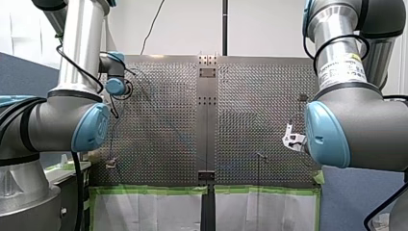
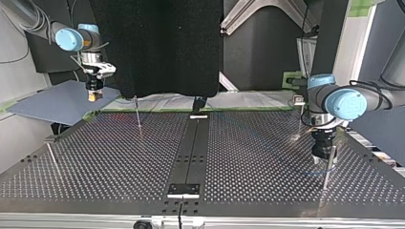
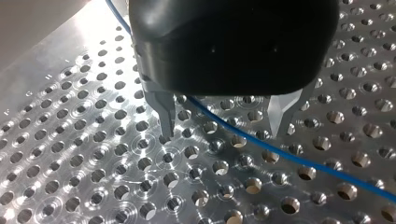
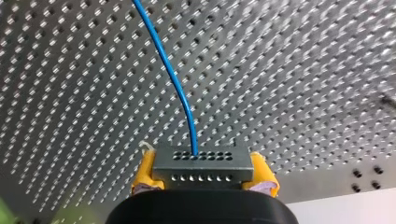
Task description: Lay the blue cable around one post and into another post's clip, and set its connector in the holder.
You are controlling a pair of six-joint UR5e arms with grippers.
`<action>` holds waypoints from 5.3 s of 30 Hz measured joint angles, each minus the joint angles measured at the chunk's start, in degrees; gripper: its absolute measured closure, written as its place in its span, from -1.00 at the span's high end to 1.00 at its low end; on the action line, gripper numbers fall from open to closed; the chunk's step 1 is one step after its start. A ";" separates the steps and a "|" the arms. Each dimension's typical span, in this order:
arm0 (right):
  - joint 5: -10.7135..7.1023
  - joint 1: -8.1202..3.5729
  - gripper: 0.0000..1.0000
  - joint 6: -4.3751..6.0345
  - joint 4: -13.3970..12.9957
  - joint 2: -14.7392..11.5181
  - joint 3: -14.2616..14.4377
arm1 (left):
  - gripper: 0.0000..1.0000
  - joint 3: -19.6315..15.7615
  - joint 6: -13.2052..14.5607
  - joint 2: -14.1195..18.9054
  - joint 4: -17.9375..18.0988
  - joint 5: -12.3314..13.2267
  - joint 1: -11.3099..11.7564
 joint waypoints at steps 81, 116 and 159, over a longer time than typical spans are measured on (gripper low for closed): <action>-3.67 4.82 -1.00 -7.48 9.02 2.54 0.01 | 1.00 -2.13 -16.86 0.42 -4.98 2.13 2.60; -3.37 5.93 -1.00 -7.39 8.74 2.45 -0.17 | 1.00 -14.78 -24.10 11.51 2.64 11.44 7.66; 0.50 7.97 -1.00 -9.40 13.82 2.38 -0.66 | 1.00 -30.46 0.72 14.59 9.94 10.17 -10.82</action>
